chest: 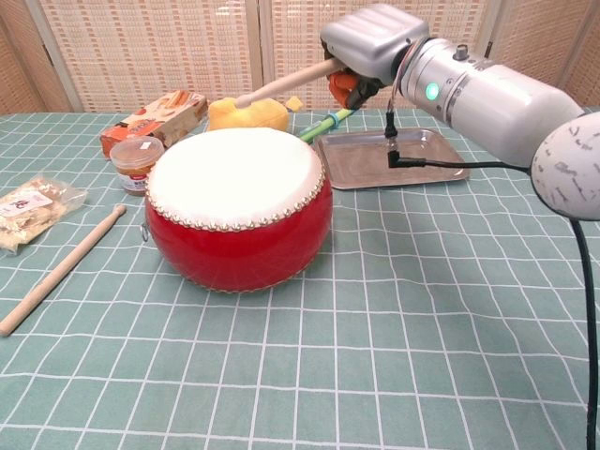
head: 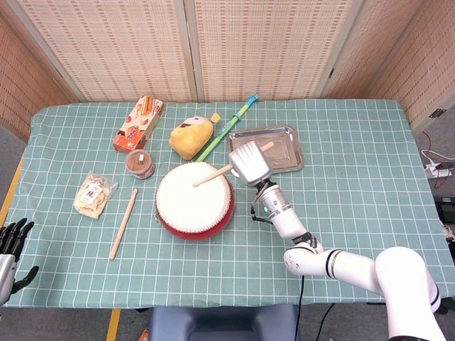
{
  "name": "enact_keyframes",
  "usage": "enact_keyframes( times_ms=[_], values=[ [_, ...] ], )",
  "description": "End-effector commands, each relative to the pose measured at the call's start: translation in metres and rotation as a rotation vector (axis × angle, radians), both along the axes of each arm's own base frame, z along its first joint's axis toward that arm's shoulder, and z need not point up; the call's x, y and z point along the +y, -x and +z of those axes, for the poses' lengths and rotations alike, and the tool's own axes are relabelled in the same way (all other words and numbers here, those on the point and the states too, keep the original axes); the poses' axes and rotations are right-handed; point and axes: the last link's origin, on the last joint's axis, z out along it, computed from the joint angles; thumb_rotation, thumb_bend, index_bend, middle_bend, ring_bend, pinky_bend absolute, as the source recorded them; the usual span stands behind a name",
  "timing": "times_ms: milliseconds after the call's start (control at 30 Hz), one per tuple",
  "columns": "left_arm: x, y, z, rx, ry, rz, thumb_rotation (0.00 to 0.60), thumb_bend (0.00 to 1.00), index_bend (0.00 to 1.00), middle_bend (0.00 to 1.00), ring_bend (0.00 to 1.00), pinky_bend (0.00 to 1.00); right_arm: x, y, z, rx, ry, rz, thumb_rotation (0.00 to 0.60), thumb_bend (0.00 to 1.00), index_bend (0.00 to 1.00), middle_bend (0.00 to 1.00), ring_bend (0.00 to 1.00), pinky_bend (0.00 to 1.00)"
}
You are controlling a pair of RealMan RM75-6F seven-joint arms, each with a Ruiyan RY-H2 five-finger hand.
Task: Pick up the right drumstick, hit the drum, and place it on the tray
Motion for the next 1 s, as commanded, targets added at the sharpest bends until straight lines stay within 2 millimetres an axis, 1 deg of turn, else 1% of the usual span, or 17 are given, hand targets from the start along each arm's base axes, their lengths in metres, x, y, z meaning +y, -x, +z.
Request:
enact_keyframes(
  times_ms=[33, 167, 267, 367, 500, 567, 633, 700, 833, 900, 1000],
  values=[
    [0.0, 0.0, 0.0, -0.001, 0.001, 0.002, 0.6, 0.22, 0.0, 0.0, 0.0, 0.0, 0.001, 0.009, -0.007, 0.069, -0.015, -0.014, 0.6, 0.87, 1.0, 1.0, 1.0, 1.0],
    [0.0, 0.001, -0.001, 0.001, 0.005, 0.007, 0.6, 0.22, 0.0, 0.0, 0.0, 0.0, 0.002, 0.025, -0.025, 0.203, -0.047, -0.038, 0.6, 0.87, 1.0, 1.0, 1.0, 1.0],
    [0.0, 0.002, -0.001, 0.003, 0.006, 0.011, 0.6, 0.22, 0.0, 0.0, 0.0, 0.0, 0.003, 0.027, -0.029, 0.205, -0.046, -0.047, 0.6, 0.87, 1.0, 1.0, 1.0, 1.0],
    [0.0, 0.002, -0.001, 0.004, 0.006, 0.014, 0.6, 0.22, 0.0, 0.0, 0.0, 0.0, 0.001, 0.017, -0.022, 0.128, -0.032, -0.039, 0.6, 0.87, 1.0, 1.0, 1.0, 1.0],
    [0.0, 0.002, 0.0, 0.0, 0.0, 0.012, 0.6, 0.22, 0.0, 0.0, 0.0, 0.0, 0.0, 0.001, -0.006, 0.009, -0.005, -0.006, 0.6, 0.87, 1.0, 1.0, 1.0, 1.0],
    [0.0, 0.001, 0.0, -0.001, 0.0, 0.009, 0.6, 0.22, 0.0, 0.0, 0.0, 0.0, 0.0, -0.002, -0.002, -0.023, -0.002, 0.001, 0.6, 0.87, 1.0, 1.0, 1.0, 1.0],
    [0.0, 0.001, -0.001, 0.0, 0.002, 0.008, 0.6, 0.22, 0.0, 0.0, 0.0, 0.0, -0.001, -0.001, -0.002, -0.024, -0.009, -0.004, 0.6, 0.87, 1.0, 1.0, 1.0, 1.0],
    [0.0, 0.002, -0.001, 0.0, 0.003, 0.01, 0.6, 0.22, 0.0, 0.0, 0.0, 0.0, 0.0, 0.003, -0.006, 0.011, -0.018, -0.008, 0.6, 0.87, 1.0, 1.0, 1.0, 1.0],
    [0.0, 0.003, -0.001, 0.0, 0.005, 0.015, 0.6, 0.22, 0.0, 0.0, 0.0, 0.0, 0.002, 0.019, -0.025, 0.132, -0.056, -0.035, 0.6, 0.87, 1.0, 1.0, 1.0, 1.0],
    [0.0, 0.003, -0.002, 0.001, 0.007, 0.017, 0.6, 0.22, 0.0, 0.0, 0.0, 0.0, 0.003, 0.025, -0.031, 0.174, -0.063, -0.045, 0.6, 0.87, 1.0, 1.0, 1.0, 1.0],
    [0.0, 0.003, -0.001, 0.001, 0.006, 0.019, 0.6, 0.22, 0.0, 0.0, 0.0, 0.0, 0.003, 0.023, -0.032, 0.162, -0.054, -0.044, 0.6, 0.87, 1.0, 1.0, 1.0, 1.0]
  ],
)
